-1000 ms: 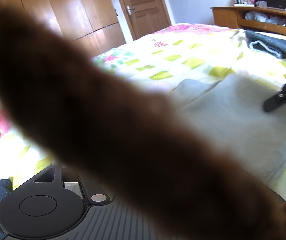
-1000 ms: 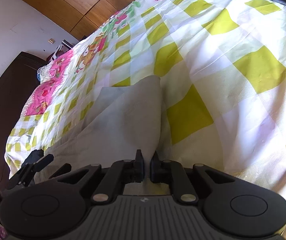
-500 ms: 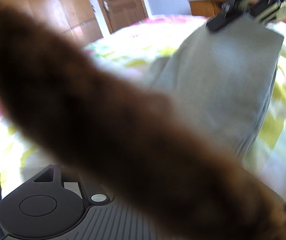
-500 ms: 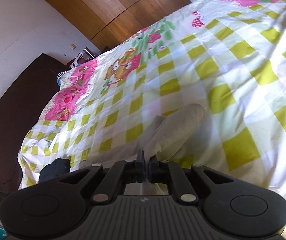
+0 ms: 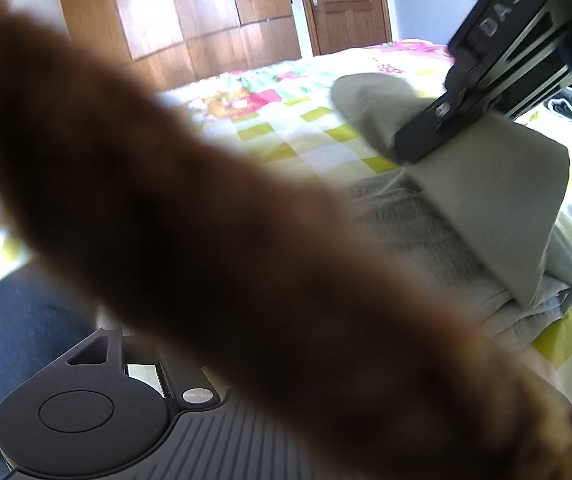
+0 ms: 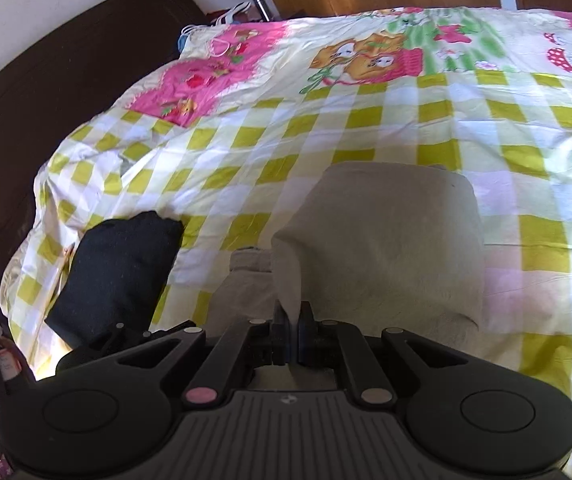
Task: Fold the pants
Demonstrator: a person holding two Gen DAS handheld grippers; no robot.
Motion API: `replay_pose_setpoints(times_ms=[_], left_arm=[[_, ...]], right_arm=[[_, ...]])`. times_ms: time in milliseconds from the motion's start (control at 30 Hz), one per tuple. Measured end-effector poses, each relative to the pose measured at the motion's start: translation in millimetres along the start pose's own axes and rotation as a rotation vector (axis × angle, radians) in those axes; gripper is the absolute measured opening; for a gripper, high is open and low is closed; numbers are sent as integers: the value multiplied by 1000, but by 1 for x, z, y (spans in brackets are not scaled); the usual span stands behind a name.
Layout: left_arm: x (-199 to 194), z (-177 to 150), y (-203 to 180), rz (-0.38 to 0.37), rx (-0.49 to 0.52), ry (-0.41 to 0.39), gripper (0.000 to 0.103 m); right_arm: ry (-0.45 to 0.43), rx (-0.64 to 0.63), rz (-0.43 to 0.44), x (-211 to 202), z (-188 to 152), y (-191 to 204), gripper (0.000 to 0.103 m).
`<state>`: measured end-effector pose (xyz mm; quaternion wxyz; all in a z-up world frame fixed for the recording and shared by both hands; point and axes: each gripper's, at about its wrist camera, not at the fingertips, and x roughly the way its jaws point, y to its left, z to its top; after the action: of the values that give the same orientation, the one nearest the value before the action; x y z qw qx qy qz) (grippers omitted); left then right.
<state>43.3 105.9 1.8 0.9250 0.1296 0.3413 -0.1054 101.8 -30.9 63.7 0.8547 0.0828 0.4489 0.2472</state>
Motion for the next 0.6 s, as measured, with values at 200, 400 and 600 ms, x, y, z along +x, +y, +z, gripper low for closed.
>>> replay_pose_setpoints(times_ms=[200, 400, 600], left_arm=[[7, -4, 12, -78, -59, 48, 67], [-6, -12, 27, -47, -71, 27, 66], [5, -20, 23, -117, -53, 77, 66]], right_arm=[[52, -45, -19, 24, 0, 23, 22], [77, -66, -47, 34, 2, 34, 22], [54, -27, -50, 42, 8, 44, 22]])
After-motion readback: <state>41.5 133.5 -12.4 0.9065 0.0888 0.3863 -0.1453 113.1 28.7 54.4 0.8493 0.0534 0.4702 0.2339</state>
